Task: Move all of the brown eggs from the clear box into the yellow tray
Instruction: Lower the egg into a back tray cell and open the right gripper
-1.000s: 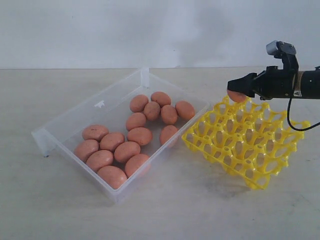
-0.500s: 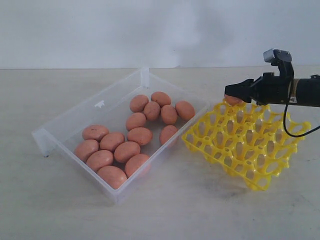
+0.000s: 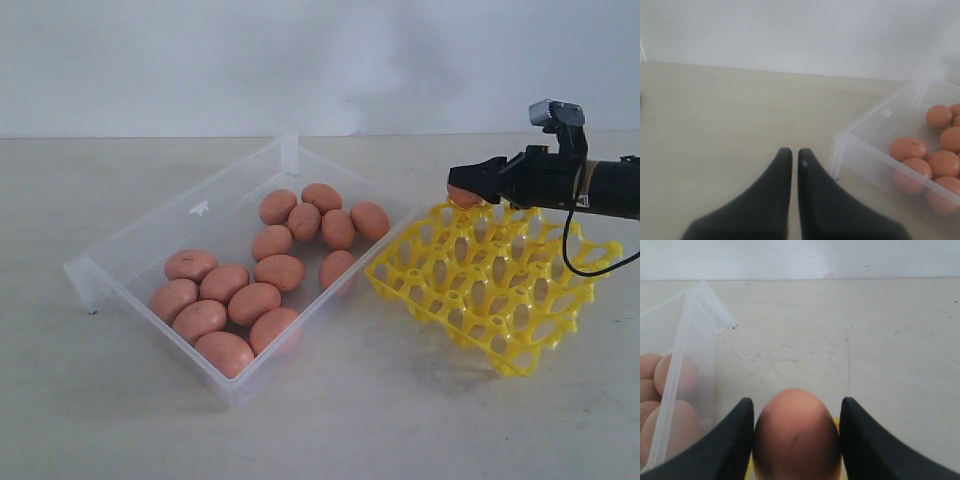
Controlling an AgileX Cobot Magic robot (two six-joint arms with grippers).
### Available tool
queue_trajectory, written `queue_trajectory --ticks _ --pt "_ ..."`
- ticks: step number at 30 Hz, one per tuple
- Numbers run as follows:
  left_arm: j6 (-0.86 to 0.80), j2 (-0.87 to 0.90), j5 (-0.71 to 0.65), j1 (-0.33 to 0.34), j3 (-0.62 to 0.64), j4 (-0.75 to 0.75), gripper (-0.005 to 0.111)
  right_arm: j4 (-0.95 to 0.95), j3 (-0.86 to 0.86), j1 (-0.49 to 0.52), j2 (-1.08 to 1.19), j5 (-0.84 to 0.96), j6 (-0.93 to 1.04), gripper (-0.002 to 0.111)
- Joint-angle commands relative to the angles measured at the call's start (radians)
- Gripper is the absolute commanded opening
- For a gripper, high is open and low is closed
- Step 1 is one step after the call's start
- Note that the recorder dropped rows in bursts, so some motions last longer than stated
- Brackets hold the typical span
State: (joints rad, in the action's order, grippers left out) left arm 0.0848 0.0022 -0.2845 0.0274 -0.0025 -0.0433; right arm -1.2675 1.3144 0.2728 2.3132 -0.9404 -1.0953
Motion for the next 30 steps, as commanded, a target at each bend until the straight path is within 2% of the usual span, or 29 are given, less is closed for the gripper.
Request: queue_trajectory --ticks 1,15,17,21,30 --pt "-0.002 -0.002 0.006 -0.002 0.003 0.003 0.004 0.036 0.005 0.006 -0.001 -0.048 0.012 0.041" --pt "-0.002 -0.002 0.006 -0.002 0.003 0.003 0.004 0.015 0.005 0.006 -0.001 -0.012 0.084 0.041" --pt "-0.002 -0.002 0.006 -0.002 0.003 0.003 0.004 0.015 0.005 0.006 -0.001 -0.012 0.086 0.044" --pt "-0.002 -0.002 0.008 -0.002 0.003 0.003 0.004 0.015 0.005 0.006 -0.001 -0.012 0.115 0.06" --pt "-0.002 -0.002 0.008 -0.002 0.003 0.003 0.004 0.051 0.005 0.007 -0.017 -0.017 0.122 0.061"
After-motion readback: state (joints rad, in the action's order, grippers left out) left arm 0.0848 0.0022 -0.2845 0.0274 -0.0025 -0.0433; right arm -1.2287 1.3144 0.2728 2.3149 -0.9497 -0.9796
